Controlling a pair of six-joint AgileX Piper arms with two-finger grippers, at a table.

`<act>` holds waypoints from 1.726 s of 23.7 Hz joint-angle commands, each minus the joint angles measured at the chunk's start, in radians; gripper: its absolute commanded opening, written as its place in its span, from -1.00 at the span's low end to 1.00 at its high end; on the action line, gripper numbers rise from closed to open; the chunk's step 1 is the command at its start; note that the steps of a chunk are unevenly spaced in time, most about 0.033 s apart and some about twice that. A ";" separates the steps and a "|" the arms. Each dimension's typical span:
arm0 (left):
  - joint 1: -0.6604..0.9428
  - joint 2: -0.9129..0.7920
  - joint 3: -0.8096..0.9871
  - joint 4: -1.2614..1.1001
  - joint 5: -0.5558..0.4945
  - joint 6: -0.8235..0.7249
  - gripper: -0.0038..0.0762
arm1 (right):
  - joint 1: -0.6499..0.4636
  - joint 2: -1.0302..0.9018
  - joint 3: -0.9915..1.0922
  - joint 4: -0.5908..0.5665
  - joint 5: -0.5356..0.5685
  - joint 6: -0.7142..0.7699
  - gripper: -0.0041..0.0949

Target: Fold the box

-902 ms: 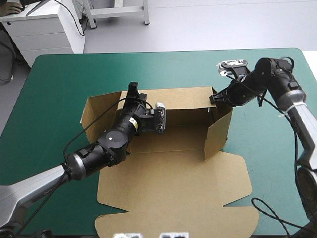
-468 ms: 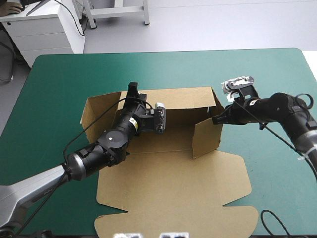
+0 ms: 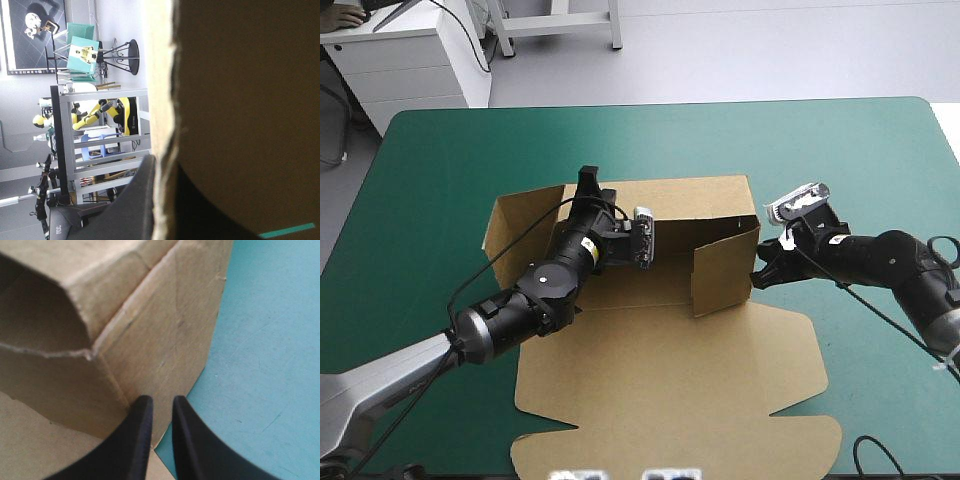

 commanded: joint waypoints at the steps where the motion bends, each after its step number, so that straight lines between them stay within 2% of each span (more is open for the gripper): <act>1: -0.005 -0.032 -0.023 0.019 0.017 -0.013 -0.92 | -0.005 -0.032 -0.017 0.083 -0.011 -0.077 -0.12; 2: -0.005 -0.032 -0.023 0.019 0.017 -0.013 -0.92 | -0.005 -0.032 -0.017 0.090 -0.006 -0.079 0.09; 4: -0.005 -0.032 -0.023 0.019 0.017 -0.013 -0.92 | -0.005 -0.032 -0.017 0.092 -0.001 -0.079 0.26; 15: -0.005 -0.032 -0.023 0.019 -0.022 -0.009 -0.92 | -0.005 -0.100 -0.004 0.146 0.170 -0.102 0.23; 20: -0.005 -0.032 -0.023 0.013 -0.031 -0.009 -0.92 | -0.003 -0.116 0.072 0.170 0.068 -0.121 0.23; 23: -0.007 -0.032 -0.025 0.011 -0.041 -0.009 -0.92 | -0.003 -0.099 0.105 0.336 0.041 -0.266 0.23; 26: -0.007 -0.032 -0.025 0.011 -0.053 -0.009 -0.91 | 0.010 -0.097 0.105 0.387 0.037 -0.328 0.23; 33: -0.042 -0.032 -0.100 -0.062 -0.068 -0.013 -0.86 | 0.111 -0.082 0.105 0.260 -0.133 -0.232 0.23; 38: -0.046 -0.030 -0.110 -0.086 -0.066 -0.005 -0.86 | 0.127 -0.036 0.105 0.240 -0.176 -0.194 0.22; 41: -0.046 -0.030 -0.106 -0.086 -0.037 0.008 -0.86 | 0.127 -0.020 0.105 0.178 -0.188 -0.121 0.13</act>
